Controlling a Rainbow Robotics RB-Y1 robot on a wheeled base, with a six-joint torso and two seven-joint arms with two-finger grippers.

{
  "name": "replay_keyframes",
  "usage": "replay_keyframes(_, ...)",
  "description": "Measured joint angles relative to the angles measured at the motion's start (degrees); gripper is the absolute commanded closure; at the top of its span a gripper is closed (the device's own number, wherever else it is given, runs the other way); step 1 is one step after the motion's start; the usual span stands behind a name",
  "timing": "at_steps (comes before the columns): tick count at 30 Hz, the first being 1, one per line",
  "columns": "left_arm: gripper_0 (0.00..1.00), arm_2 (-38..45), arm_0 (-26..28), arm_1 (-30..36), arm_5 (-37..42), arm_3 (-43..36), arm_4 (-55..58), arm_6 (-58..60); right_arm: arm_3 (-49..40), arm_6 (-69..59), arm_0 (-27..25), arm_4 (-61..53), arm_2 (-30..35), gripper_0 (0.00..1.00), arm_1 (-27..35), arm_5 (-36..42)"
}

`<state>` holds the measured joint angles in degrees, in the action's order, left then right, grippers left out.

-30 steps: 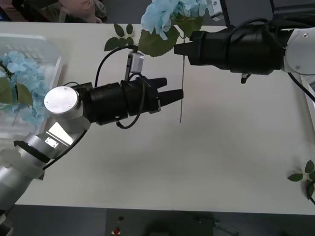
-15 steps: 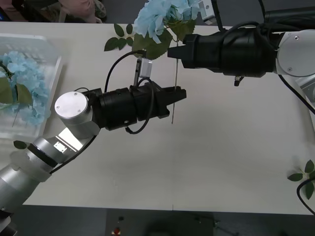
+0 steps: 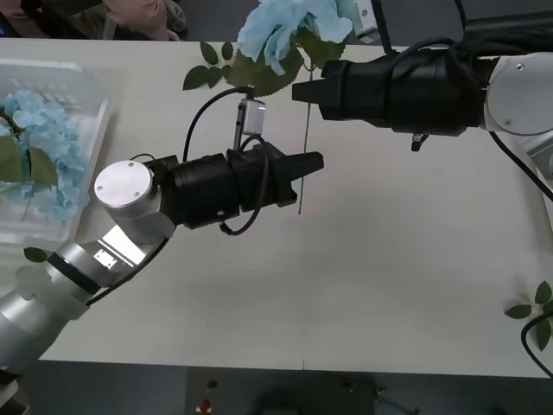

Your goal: Put the red flowers into the right box and the blue flowers into the left box

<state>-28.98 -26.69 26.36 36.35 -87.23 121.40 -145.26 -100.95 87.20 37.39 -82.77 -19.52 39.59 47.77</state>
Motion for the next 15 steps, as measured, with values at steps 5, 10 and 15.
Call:
replay_keyframes(5, 1.00, 0.00, -0.02, 8.15, 0.42, -1.36, 10.37, 0.00, 0.02, 3.00, 0.00, 1.90, 0.05, 0.15, 0.00, 0.00)
replay_keyframes(10, 1.00, -0.20, -0.02, 24.16, 7.80, -4.32, 16.69, 0.16, 0.03, 3.53, 0.01, 1.89, 0.12, 0.15, 0.01, 0.00)
replay_keyframes(15, 1.00, -2.57, -0.05, 45.41, 17.02, -5.68, 24.87, 0.74, 0.07, 3.56, 0.01, 0.75, 0.18, 0.15, 0.29, 0.71)
